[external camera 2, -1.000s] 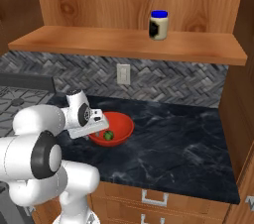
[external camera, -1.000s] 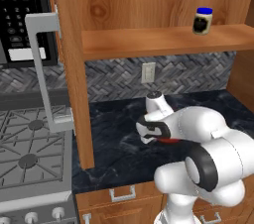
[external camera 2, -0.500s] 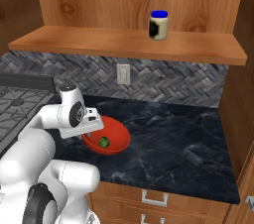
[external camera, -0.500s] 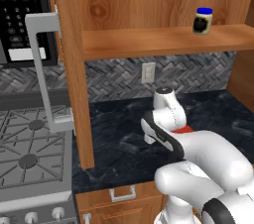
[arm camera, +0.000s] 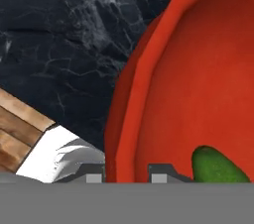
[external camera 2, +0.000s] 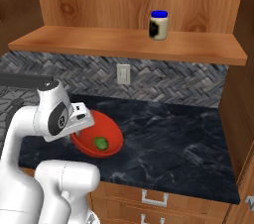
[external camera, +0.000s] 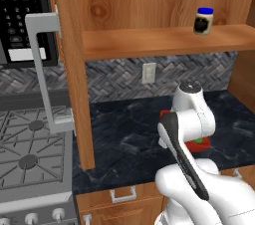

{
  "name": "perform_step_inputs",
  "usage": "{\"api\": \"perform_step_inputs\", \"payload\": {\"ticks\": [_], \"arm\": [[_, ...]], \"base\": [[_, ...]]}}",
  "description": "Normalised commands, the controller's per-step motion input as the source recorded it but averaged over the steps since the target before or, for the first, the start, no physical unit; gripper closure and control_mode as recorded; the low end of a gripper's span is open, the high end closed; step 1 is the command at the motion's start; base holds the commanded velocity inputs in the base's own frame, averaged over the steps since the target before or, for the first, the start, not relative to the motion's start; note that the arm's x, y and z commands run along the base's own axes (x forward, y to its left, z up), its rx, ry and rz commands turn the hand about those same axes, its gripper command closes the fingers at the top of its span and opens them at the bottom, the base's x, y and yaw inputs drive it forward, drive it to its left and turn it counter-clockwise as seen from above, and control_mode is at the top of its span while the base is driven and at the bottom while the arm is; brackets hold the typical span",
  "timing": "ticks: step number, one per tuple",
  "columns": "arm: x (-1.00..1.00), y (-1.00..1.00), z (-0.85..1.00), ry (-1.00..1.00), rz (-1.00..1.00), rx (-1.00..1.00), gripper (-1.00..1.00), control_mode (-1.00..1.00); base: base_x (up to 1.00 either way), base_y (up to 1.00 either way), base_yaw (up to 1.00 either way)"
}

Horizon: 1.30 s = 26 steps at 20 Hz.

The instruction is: Pick the avocado from the cabinet and place it in the bowl. Then pick the bowl and place it in the sink. Then turn on the sink facuet.

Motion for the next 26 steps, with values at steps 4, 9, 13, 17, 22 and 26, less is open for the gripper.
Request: {"api": "perform_step_inputs", "payload": {"ticks": [4, 9, 13, 17, 22, 26], "arm": [[-0.87, 0.00, 0.86, -0.05, 0.18, -0.04, 1.00, -1.00], [-0.92, 0.00, 0.78, -0.10, 0.23, -0.17, 1.00, -1.00], [-0.67, 0.00, 0.66, -0.05, 0.25, -0.35, 1.00, -1.00], [-0.63, -0.03, 0.68, -0.07, 0.27, -0.28, 1.00, -1.00], [-0.39, -0.11, 0.57, -0.05, 0.28, -0.10, 1.00, -1.00], [-0.23, -0.03, 0.45, 0.00, 0.27, 0.00, 1.00, -1.00]], "base": [[0.00, 0.00, 0.00], [0.00, 0.00, 0.00], [0.00, 0.00, 0.00], [0.00, 0.00, 0.00], [0.00, 0.00, 0.00], [0.00, 0.00, 0.00]]}}
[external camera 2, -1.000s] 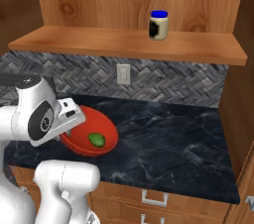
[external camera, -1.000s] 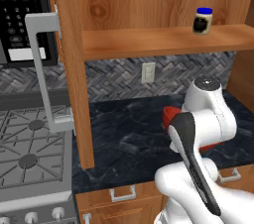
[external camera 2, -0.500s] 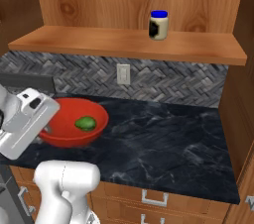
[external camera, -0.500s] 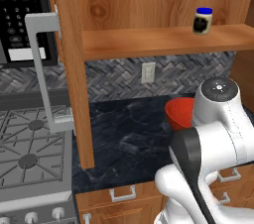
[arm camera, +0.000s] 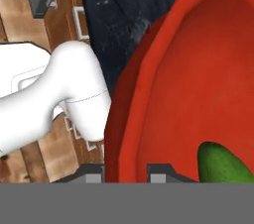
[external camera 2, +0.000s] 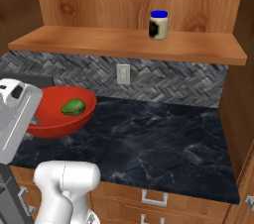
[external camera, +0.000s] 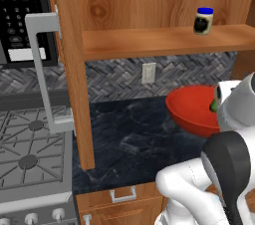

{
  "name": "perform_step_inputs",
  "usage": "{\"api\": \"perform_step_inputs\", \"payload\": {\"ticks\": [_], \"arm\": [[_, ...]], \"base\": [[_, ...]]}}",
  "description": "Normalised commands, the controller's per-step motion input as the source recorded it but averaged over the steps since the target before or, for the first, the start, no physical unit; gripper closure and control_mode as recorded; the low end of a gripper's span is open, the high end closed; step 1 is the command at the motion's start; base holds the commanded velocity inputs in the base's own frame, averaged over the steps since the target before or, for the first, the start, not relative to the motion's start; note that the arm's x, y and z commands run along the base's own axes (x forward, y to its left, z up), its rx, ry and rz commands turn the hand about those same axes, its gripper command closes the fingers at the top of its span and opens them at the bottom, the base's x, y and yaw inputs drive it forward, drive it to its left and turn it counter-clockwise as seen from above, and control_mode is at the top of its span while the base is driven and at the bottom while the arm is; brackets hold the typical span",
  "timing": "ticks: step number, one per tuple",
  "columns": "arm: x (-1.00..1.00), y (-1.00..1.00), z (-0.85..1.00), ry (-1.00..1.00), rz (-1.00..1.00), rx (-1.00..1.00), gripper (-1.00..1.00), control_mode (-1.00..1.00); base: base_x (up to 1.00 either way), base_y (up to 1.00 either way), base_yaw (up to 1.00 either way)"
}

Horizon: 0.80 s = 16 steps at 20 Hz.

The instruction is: Pick the avocado from the cabinet and place it in the bowl. Then pick the bowl and place it in the sink. Then turn on the sink facuet.

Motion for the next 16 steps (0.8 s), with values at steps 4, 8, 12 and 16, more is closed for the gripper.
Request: {"api": "perform_step_inputs", "payload": {"ticks": [4, 8, 12, 16], "arm": [[-0.23, -0.06, 0.31, 0.01, 0.23, 0.00, 1.00, -1.00], [-0.09, 0.00, 0.14, -0.03, 0.12, 0.00, 1.00, -1.00], [-0.09, -0.03, 0.02, -0.17, 0.00, 0.00, 1.00, -1.00], [-0.04, 0.00, 0.00, -0.28, 0.00, 0.00, 1.00, -1.00]], "base": [[0.00, 0.00, 0.00], [0.00, 0.00, 0.00], [0.00, 0.00, 0.00], [0.00, 0.00, 0.00]]}}
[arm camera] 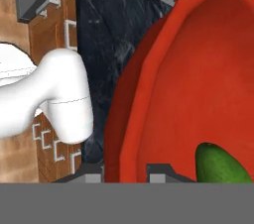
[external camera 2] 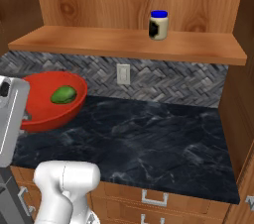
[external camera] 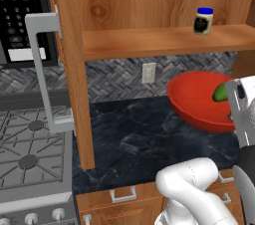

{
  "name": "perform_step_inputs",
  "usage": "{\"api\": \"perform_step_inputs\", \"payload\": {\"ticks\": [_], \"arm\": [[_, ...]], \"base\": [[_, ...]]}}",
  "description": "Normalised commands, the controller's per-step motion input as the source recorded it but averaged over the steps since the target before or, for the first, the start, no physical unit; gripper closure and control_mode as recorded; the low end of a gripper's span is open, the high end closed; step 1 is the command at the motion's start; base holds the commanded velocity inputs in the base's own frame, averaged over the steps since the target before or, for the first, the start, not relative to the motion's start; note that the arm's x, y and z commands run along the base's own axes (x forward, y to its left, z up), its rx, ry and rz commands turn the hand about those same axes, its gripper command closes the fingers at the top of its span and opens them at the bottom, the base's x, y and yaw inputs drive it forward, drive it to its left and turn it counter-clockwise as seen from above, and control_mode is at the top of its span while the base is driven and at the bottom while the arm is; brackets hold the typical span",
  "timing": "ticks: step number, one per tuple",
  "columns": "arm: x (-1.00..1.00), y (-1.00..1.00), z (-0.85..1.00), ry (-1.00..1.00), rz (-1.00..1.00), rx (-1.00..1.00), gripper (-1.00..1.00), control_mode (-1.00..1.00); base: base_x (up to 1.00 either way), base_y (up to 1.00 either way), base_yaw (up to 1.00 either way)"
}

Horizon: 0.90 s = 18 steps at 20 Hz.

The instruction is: Pick the avocado from the cabinet and place it in the bowl. Then pick the bowl and place it in the sink. Then turn on the sink facuet.

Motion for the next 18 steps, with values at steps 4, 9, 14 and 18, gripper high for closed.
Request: {"api": "perform_step_inputs", "payload": {"ticks": [4, 9, 14, 18], "arm": [[-0.16, -0.04, 0.00, -0.22, 0.00, 0.00, 1.00, -1.00], [0.00, 0.00, 0.00, 0.02, 0.00, 0.00, 1.00, -1.00], [0.00, 0.00, 0.00, 0.03, 0.00, 0.00, 1.00, -1.00], [-0.17, 0.00, 0.00, 0.00, 0.00, 0.00, 1.00, -1.00]], "base": [[0.00, 0.00, 0.00], [0.00, 0.00, 0.00], [0.00, 0.00, 0.00], [0.00, 0.00, 0.00]]}}
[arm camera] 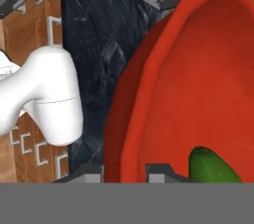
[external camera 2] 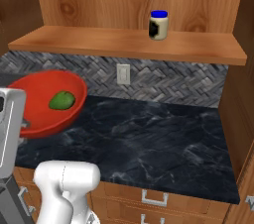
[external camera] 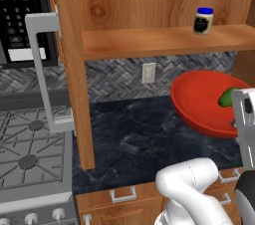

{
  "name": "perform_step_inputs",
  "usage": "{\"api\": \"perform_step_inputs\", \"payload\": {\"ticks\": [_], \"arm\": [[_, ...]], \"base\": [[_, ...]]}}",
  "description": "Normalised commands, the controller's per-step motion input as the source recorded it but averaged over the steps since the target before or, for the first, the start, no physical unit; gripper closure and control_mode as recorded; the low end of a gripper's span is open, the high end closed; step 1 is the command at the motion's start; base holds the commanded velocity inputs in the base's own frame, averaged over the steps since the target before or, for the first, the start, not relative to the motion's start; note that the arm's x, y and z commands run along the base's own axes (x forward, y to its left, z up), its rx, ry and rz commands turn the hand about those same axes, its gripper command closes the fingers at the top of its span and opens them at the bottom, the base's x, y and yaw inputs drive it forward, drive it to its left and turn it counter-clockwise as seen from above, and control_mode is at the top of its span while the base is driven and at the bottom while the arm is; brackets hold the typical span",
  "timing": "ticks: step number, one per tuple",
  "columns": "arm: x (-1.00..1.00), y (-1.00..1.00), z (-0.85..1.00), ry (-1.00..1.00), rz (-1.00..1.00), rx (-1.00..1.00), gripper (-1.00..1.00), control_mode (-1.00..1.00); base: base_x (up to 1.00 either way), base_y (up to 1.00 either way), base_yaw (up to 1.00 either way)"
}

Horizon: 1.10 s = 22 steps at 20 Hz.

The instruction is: Pick the avocado from the cabinet and place it in the bowl. Then pick the bowl and place it in the sink. Then turn on the sink facuet.

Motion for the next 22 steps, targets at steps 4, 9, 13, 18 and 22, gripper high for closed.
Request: {"api": "perform_step_inputs", "payload": {"ticks": [4, 9, 13, 18, 22], "arm": [[-0.10, 0.00, 0.00, 0.00, 0.00, 0.00, 1.00, 1.00], [0.00, 0.00, 0.00, 0.00, 0.00, 0.00, 1.00, 1.00], [0.00, 0.00, 0.00, 0.00, 0.00, 0.00, 1.00, 1.00], [0.00, 0.00, 0.00, 0.00, 0.00, 0.00, 1.00, 1.00], [0.00, 0.00, 0.00, 0.00, 0.00, 0.00, 1.00, 1.00]], "base": [[-0.54, -0.03, 0.00], [-0.87, -0.05, 0.00], [-0.62, -0.08, 0.00], [-0.21, -0.14, 0.07], [-0.10, -0.34, 0.37]]}}
